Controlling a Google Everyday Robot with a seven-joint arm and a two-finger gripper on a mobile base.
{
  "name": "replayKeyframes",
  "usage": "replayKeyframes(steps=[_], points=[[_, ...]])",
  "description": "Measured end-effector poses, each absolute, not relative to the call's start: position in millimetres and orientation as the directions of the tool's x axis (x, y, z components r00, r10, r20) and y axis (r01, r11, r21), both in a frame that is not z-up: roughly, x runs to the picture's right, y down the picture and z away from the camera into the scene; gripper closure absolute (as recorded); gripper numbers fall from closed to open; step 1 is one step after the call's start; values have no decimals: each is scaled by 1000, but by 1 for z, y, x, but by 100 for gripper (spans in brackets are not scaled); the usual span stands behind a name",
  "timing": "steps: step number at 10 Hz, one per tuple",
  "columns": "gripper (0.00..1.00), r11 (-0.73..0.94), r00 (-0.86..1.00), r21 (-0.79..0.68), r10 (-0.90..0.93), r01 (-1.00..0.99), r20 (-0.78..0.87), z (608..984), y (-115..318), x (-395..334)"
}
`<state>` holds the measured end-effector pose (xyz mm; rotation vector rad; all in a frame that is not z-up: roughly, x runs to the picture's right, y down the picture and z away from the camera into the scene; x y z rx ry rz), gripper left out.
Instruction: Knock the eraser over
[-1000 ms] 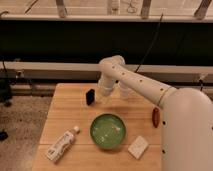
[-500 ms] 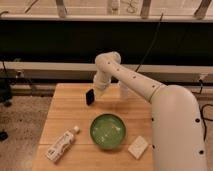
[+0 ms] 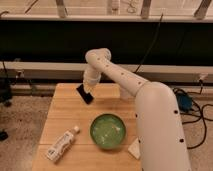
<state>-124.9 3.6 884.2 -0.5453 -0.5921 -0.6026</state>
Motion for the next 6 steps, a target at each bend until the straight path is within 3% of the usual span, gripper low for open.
replayKeyframes(steps=[6], points=[[100, 690, 650, -268, -376, 672, 661, 872, 0, -158]])
